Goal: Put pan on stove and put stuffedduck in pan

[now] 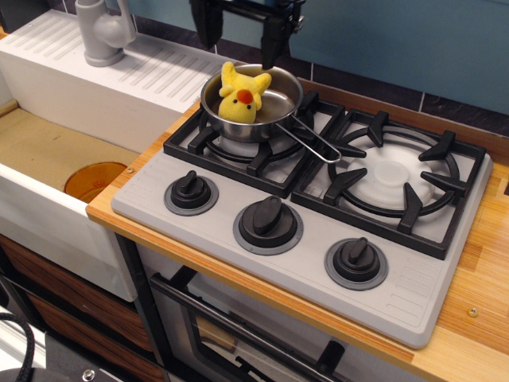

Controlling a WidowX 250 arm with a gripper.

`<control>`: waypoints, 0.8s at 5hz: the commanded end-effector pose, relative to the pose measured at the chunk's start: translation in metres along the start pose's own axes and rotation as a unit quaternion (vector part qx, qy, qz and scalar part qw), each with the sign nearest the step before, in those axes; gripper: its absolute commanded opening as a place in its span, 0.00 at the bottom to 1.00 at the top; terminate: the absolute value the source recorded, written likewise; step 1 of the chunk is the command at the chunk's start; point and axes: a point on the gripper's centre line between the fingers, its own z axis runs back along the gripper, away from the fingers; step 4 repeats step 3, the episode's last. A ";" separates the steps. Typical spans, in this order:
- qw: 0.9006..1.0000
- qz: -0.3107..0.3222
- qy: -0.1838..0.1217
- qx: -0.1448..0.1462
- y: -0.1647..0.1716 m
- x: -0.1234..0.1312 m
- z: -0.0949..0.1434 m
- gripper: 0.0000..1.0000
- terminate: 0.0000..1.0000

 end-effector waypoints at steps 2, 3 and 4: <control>1.000 0.008 -0.010 0.007 -0.002 0.025 0.050 1.00 0.00; 1.000 0.001 -0.008 0.009 -0.003 0.027 0.049 1.00 1.00; 1.000 0.001 -0.008 0.009 -0.003 0.027 0.049 1.00 1.00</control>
